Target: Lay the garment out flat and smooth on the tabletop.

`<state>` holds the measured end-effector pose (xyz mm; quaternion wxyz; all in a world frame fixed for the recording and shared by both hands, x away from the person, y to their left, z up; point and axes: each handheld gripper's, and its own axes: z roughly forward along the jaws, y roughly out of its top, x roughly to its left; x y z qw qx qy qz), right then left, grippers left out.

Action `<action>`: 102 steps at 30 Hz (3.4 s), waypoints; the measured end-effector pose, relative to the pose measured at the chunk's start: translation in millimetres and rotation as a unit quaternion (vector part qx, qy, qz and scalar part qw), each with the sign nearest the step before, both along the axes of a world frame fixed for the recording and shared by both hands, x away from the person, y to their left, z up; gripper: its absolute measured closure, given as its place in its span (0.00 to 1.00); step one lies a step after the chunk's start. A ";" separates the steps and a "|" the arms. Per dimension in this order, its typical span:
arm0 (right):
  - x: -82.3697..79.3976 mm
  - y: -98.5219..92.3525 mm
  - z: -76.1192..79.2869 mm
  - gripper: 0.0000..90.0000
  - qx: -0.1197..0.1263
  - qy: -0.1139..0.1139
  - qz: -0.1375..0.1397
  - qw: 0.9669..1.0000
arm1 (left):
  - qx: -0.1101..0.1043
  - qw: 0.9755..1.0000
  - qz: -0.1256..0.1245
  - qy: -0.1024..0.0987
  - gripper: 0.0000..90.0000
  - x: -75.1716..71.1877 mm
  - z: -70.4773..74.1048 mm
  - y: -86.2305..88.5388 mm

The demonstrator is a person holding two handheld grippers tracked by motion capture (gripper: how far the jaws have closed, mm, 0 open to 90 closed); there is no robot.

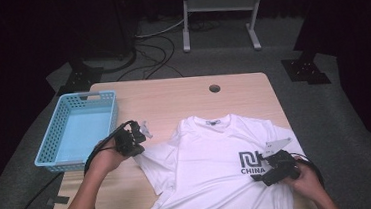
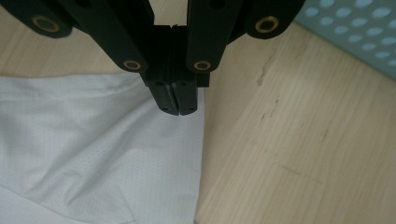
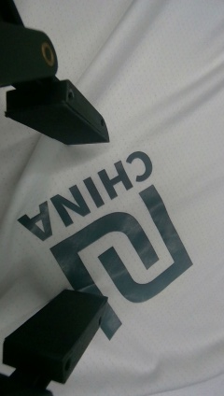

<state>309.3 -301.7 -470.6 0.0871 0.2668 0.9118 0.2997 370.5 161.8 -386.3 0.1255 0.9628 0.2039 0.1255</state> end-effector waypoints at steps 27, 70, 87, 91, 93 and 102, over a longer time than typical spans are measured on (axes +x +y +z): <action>-0.8 -3.4 10.9 0.15 -0.027 -0.006 -0.038 0.999 | -0.059 0.998 0.012 0.017 0.66 -11.6 -8.8 -11.9; 84.5 -33.0 3.1 0.09 -0.029 0.033 -0.159 0.986 | -0.119 0.990 0.065 0.033 0.04 36.1 -74.5 -55.1; 191.6 -32.1 7.6 0.09 -0.052 0.053 -0.178 0.981 | -0.138 0.985 0.097 0.020 0.04 135.3 -75.2 -53.3; 201.0 -28.9 8.4 0.08 -0.055 0.060 -0.200 0.976 | -0.155 0.982 0.112 0.013 0.06 142.3 -75.4 -51.1; 201.7 -26.8 7.9 0.07 -0.054 0.060 -0.211 0.974 | -0.171 0.978 0.116 0.017 0.07 141.8 -75.0 -49.8; 176.4 -21.4 16.9 0.11 -0.049 0.060 -0.225 0.971 | -0.174 0.980 0.098 -0.001 0.07 107.0 -65.2 -47.9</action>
